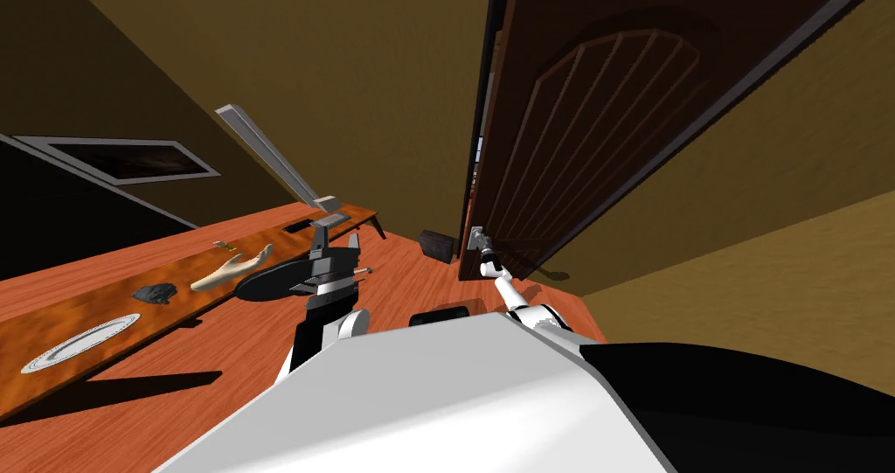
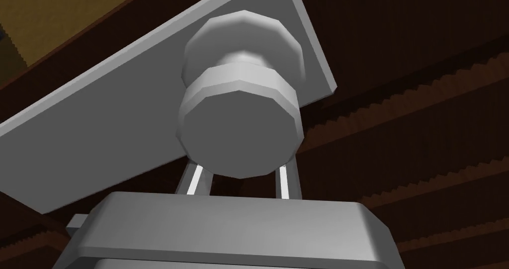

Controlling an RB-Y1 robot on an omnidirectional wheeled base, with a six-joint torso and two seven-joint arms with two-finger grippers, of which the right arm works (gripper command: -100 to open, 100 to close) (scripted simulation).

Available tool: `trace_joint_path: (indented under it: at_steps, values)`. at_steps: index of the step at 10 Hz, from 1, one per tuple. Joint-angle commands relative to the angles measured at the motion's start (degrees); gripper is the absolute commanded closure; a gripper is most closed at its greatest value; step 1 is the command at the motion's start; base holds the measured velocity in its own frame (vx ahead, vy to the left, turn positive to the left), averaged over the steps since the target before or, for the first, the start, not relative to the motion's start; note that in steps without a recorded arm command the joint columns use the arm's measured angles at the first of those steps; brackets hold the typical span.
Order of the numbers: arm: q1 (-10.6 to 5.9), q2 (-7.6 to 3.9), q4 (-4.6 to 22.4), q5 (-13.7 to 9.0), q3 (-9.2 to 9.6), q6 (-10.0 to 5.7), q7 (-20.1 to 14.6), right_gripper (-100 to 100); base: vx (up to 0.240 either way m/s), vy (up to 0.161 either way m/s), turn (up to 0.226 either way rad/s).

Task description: Pull the door open

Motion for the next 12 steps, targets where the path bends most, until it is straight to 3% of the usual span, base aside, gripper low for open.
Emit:
trace_joint_path:
  at_steps: [1, 3, 8, 9, 11, 12]
  values:
    - [-0.47, 0.30, -1.10, -0.91, 0.49, -0.24, -2.15, 100, -0.055, -0.046, 0.076]
    - [-0.37, -0.32, -0.92, -4.10, 1.16, -0.43, -5.83, 100, -0.073, -0.048, 0.109]
    - [-0.28, -0.91, -0.75, -7.16, 1.80, -0.63, -11.40, 100, -0.046, -0.025, 0.072]
    - [-0.24, -1.20, -0.67, -8.69, 2.12, -0.72, -13.62, 100, -0.046, -0.030, 0.116]
    - [-0.24, -1.20, -0.67, -8.69, 2.12, -0.72, -13.70, 100, -0.025, -0.016, 0.030]
    - [-0.20, -1.48, -0.59, -10.15, 2.43, -0.81, -15.91, 100, -0.031, -0.013, 0.075]
